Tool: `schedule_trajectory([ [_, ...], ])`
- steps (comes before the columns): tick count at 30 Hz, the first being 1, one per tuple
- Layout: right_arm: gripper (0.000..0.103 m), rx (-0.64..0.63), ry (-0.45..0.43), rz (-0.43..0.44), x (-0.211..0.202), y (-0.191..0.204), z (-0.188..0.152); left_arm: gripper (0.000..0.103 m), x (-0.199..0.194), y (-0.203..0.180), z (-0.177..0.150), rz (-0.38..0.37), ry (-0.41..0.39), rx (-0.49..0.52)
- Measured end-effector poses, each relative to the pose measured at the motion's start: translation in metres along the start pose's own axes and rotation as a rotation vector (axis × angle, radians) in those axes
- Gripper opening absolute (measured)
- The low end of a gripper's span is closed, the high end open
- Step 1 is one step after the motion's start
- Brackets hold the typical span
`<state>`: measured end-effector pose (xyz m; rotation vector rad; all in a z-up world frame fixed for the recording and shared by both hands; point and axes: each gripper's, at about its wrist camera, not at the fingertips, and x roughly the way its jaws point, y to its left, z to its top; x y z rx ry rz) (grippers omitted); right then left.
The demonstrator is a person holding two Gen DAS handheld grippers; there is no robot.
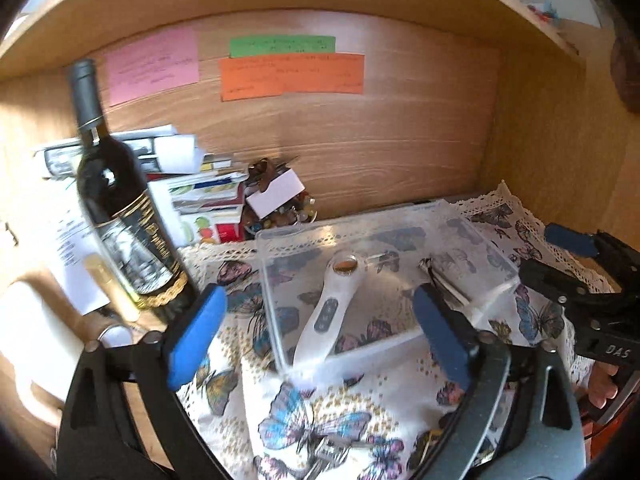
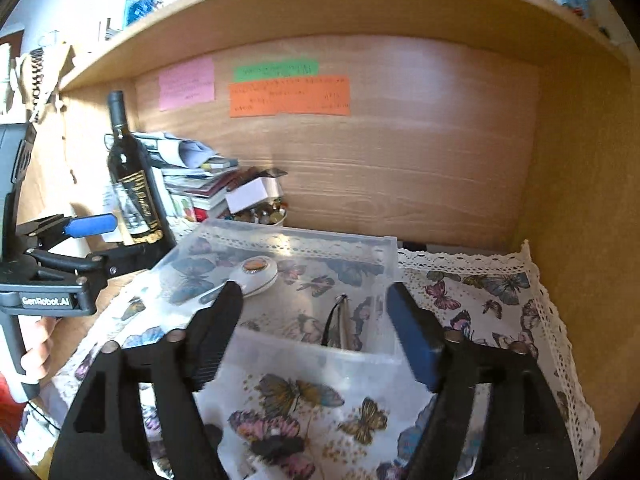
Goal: Organize rigid objects
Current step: 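Grasp the bunch of keys with the left tool while the right tool grasps the white plug adapter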
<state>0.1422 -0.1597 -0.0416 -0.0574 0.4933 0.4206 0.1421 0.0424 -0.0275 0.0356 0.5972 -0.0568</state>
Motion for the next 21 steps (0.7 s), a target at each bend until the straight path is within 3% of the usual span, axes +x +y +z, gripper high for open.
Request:
schedule_trajectory([
  [9,0.081,0.005,0.019,-0.013,-0.021,0.011,-0.032,0.099,-0.013,0.007,-0.044,0.008,0.076,0.008],
  [21,0.081,0.037,0.13,-0.017,-0.02,0.011,-0.079,0.099,0.014,0.016,-0.104,-0.019,0.277,-0.032],
])
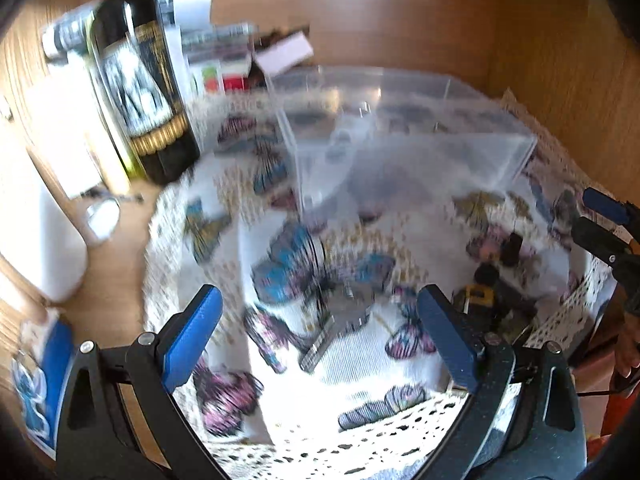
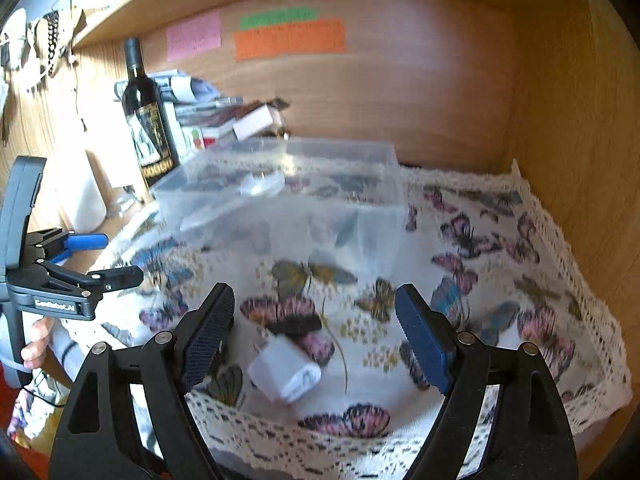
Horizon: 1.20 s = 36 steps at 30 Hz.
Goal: Organize rigid objects
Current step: 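Grasp the bunch of keys with the left tool while the right tool grasps the white plug adapter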
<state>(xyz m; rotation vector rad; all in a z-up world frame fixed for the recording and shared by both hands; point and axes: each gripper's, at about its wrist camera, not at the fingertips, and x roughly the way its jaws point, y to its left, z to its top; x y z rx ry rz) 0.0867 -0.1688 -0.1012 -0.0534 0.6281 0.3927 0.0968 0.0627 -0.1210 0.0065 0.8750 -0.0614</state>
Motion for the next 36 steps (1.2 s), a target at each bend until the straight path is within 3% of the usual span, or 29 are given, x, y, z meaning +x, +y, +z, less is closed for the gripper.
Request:
schedule_trajectory([
  [3,0.081,0.005,0.022,0.002,0.004,-0.002,-0.008,0.099,0.011,-0.005,-0.006,-0.016,0.044,-0.002],
  [9,0.081,0.02,0.059,0.022,0.013,-0.006,-0.017,0.099,0.02,-0.013,-0.005,0.04,0.063,0.005],
  [15,0.081,0.03,0.077,0.032,0.017,-0.012,-0.023,0.099,0.004,-0.025,-0.002,0.145,-0.022,0.01],
  [21,0.081,0.05,0.079,0.053,0.021,-0.017,-0.022,0.099,0.005,-0.041,0.001,0.099,-0.025,0.055],
  [25,0.081,0.063,0.087,0.079,0.024,-0.019,-0.024,0.081,0.022,-0.05,0.0,0.056,0.035,0.074],
  [32,0.08,0.04,0.105,0.128,0.026,-0.012,-0.028,0.082,0.031,-0.038,0.0,0.036,0.055,0.004],
  [34,0.078,0.03,0.11,0.148,0.028,-0.009,-0.028,0.082,0.031,-0.039,-0.002,0.033,0.048,0.011],
  [36,0.07,0.017,0.121,0.163,0.031,-0.005,-0.029,0.079,0.03,-0.041,-0.004,0.03,0.041,0.021],
])
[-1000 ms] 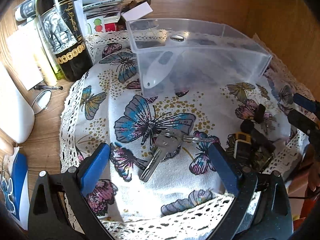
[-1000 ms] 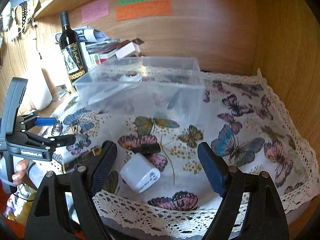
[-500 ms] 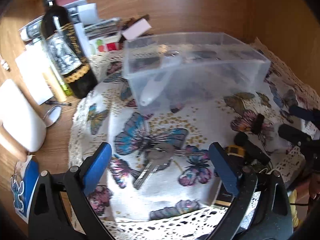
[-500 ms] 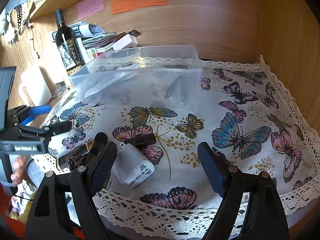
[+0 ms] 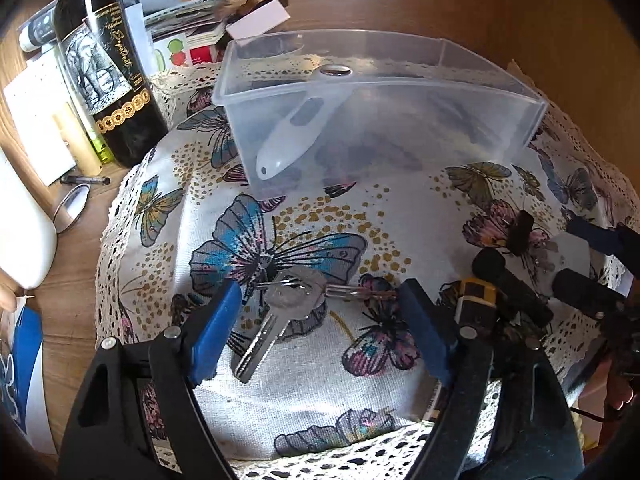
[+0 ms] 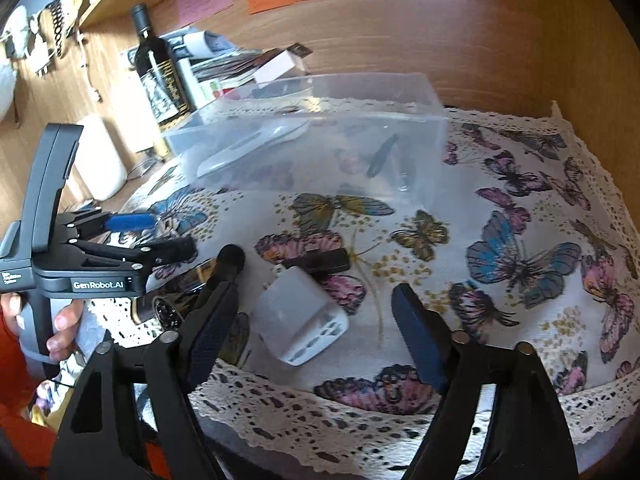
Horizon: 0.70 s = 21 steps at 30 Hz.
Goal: Organize rigid objects
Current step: 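Grasp the bunch of keys with the left tool while the right tool grasps the white plug adapter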
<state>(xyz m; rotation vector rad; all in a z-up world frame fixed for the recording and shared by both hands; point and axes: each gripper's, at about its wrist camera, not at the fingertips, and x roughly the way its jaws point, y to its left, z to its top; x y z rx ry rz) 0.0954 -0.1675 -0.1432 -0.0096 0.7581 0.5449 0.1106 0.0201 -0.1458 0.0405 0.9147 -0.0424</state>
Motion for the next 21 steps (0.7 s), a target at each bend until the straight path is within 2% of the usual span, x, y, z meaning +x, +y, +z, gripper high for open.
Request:
schedule_trajectory([
  [5,0.046,-0.011,0.036,0.013,0.01,0.003,0.0,0.065,-0.004,-0.009,-0.005,-0.024,-0.016,0.028],
  [6,0.046,-0.013,0.033,0.01,0.01,0.004,0.0,0.057,-0.005,-0.01,-0.006,-0.033,-0.02,0.033],
  [7,0.046,-0.015,0.033,0.011,0.01,0.004,0.0,0.038,-0.007,-0.013,-0.007,-0.036,-0.028,0.041],
  [9,0.046,-0.014,0.022,0.009,0.007,0.004,0.0,0.017,-0.01,-0.016,-0.007,-0.032,-0.032,0.052],
  [10,0.046,-0.015,0.019,0.009,0.006,0.004,0.0,0.016,-0.011,-0.017,-0.006,-0.036,-0.027,0.056],
  [14,0.046,-0.022,0.017,0.002,0.003,0.004,-0.001,0.016,-0.012,-0.016,-0.004,-0.057,-0.013,0.054],
  [15,0.046,-0.024,0.019,0.001,0.003,0.004,-0.002,0.024,-0.011,-0.014,-0.004,-0.068,-0.005,0.052],
  [16,0.046,-0.024,0.021,0.002,0.003,0.004,-0.002,0.038,-0.011,-0.01,-0.002,-0.081,0.0,0.049],
  [18,0.046,-0.024,0.021,0.001,0.003,0.004,-0.002,0.054,-0.013,-0.006,-0.001,-0.069,-0.014,0.044],
  [21,0.046,-0.024,0.018,0.004,0.002,0.003,-0.002,0.055,-0.009,-0.004,0.004,-0.03,-0.011,0.052],
])
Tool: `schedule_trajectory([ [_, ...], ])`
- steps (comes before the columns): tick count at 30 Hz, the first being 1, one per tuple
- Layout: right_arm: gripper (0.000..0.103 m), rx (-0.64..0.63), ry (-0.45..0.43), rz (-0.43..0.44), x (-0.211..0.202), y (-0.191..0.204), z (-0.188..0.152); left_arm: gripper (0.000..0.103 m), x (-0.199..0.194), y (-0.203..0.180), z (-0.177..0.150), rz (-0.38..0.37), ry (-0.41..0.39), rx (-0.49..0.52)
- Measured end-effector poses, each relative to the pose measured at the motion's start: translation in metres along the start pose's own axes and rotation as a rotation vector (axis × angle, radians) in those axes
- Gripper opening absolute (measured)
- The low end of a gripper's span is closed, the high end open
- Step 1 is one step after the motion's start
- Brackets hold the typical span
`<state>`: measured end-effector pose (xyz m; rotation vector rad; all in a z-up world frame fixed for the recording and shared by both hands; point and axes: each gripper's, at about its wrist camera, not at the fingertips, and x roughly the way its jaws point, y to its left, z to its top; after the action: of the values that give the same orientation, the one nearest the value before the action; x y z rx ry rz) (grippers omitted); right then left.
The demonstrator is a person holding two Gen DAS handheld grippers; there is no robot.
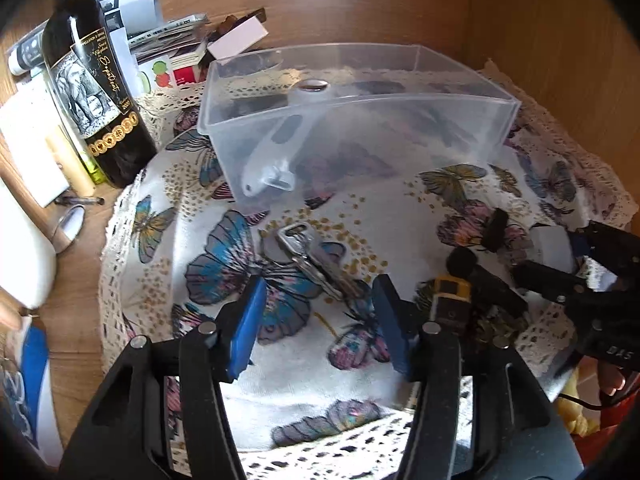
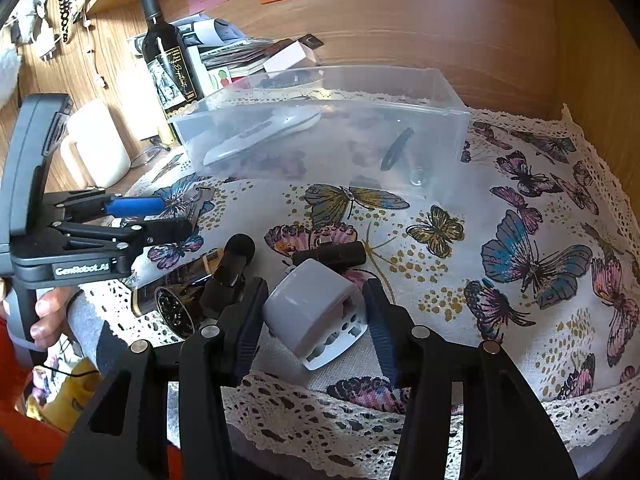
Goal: Organize rigid objects
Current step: 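Grasp the bunch of keys with the left tool while the right tool grasps the white plug adapter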
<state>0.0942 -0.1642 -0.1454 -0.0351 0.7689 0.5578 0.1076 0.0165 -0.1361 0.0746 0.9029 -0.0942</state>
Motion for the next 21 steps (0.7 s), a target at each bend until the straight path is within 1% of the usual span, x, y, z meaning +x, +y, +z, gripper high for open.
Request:
schedule_trajectory([
  [4,0.046,0.008,-0.005,0.002,0.0,0.0,0.001,0.055,0.017,0.01,0.012,-0.016,0.054,-0.057],
  [8,0.046,0.015,-0.011,0.0,-0.001,-0.002,0.0,0.054,0.027,0.017,0.024,-0.007,0.063,-0.097],
  [9,0.046,0.018,-0.012,-0.001,-0.001,-0.002,-0.001,0.048,0.03,0.018,0.028,-0.01,0.063,-0.106],
  [10,0.046,0.02,-0.013,-0.003,-0.001,-0.003,-0.001,0.039,0.032,0.017,0.03,-0.004,0.061,-0.104],
  [12,0.046,0.022,-0.017,-0.007,-0.002,-0.003,0.0,0.027,0.033,0.014,0.03,0.013,0.047,-0.082],
  [17,0.045,0.019,-0.035,-0.012,-0.004,-0.004,0.001,0.025,0.028,0.005,0.023,0.044,0.015,-0.031],
  [21,0.045,0.012,-0.048,-0.023,-0.004,-0.003,0.003,0.025,0.019,0.003,0.015,0.047,-0.006,-0.011],
])
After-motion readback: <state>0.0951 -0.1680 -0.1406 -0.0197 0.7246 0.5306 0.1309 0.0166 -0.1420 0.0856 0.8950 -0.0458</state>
